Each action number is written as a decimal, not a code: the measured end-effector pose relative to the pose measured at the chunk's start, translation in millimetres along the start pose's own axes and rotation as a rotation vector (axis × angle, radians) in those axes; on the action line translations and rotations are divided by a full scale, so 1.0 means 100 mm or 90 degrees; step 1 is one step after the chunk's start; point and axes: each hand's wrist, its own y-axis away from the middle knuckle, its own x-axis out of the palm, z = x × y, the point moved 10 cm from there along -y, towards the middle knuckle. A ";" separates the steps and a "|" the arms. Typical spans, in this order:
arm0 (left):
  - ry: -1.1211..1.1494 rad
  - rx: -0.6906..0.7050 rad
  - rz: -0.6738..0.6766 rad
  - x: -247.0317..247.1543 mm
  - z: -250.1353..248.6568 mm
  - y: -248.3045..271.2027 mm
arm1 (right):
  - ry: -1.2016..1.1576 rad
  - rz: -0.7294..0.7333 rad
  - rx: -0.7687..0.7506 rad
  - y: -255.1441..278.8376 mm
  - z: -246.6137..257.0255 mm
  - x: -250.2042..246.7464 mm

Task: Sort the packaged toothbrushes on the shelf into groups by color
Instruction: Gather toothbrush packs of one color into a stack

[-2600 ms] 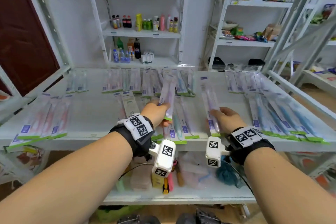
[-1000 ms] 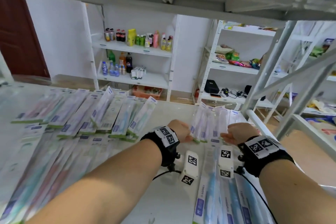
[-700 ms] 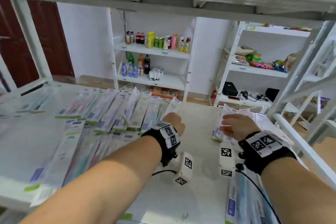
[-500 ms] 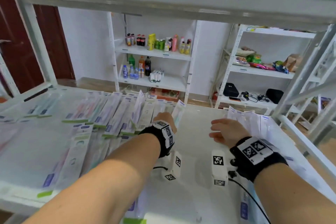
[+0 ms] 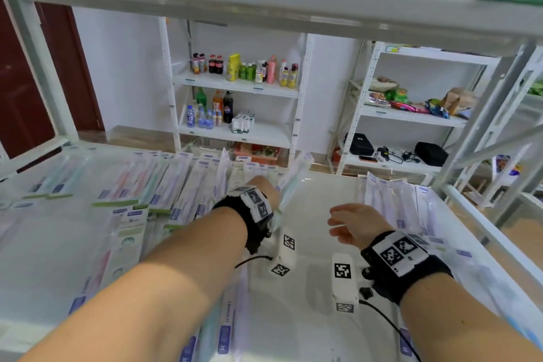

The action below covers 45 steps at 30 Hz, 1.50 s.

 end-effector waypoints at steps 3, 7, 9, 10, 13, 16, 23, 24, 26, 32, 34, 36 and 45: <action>0.146 0.015 0.012 -0.22 0.03 0.00 | 0.042 0.014 0.003 -0.04 0.09 0.24; 0.267 -0.008 -0.027 -0.51 0.34 -0.01 | 0.153 0.071 -0.004 -0.12 0.18 0.71; 0.301 -0.030 -0.040 -0.59 0.52 0.03 | 0.207 0.085 -0.022 -0.17 0.23 0.92; 0.334 -0.045 -0.049 -0.63 0.60 0.05 | 0.241 0.092 -0.035 -0.18 0.26 1.02; 0.386 -0.068 -0.049 -0.69 0.77 0.11 | 0.323 0.098 -0.038 -0.20 0.27 1.20; 0.410 -0.081 -0.036 -0.72 0.85 0.17 | 0.411 0.077 -0.030 -0.30 0.25 1.18; 0.435 -0.073 -0.010 -0.70 0.86 0.24 | 0.643 -0.020 0.039 -0.39 0.02 0.69; 0.431 -0.070 -0.003 -0.69 0.84 0.26 | 0.659 -0.021 0.036 -0.39 0.03 0.67; 0.426 -0.064 0.013 -0.68 0.82 0.28 | 0.654 -0.026 0.042 -0.37 0.04 0.61; 0.419 -0.064 0.045 -0.59 0.83 0.35 | 0.572 -0.082 0.109 -0.17 -0.08 0.40; 0.404 -0.058 0.058 -0.56 0.82 0.37 | 0.457 -0.089 0.121 -0.11 -0.13 0.37; 0.401 -0.049 0.070 -0.52 0.80 0.39 | 0.364 -0.128 0.103 -0.05 -0.12 0.30; 0.425 0.003 0.128 -0.19 0.63 0.63 | 0.014 -0.248 0.021 0.67 -0.21 0.14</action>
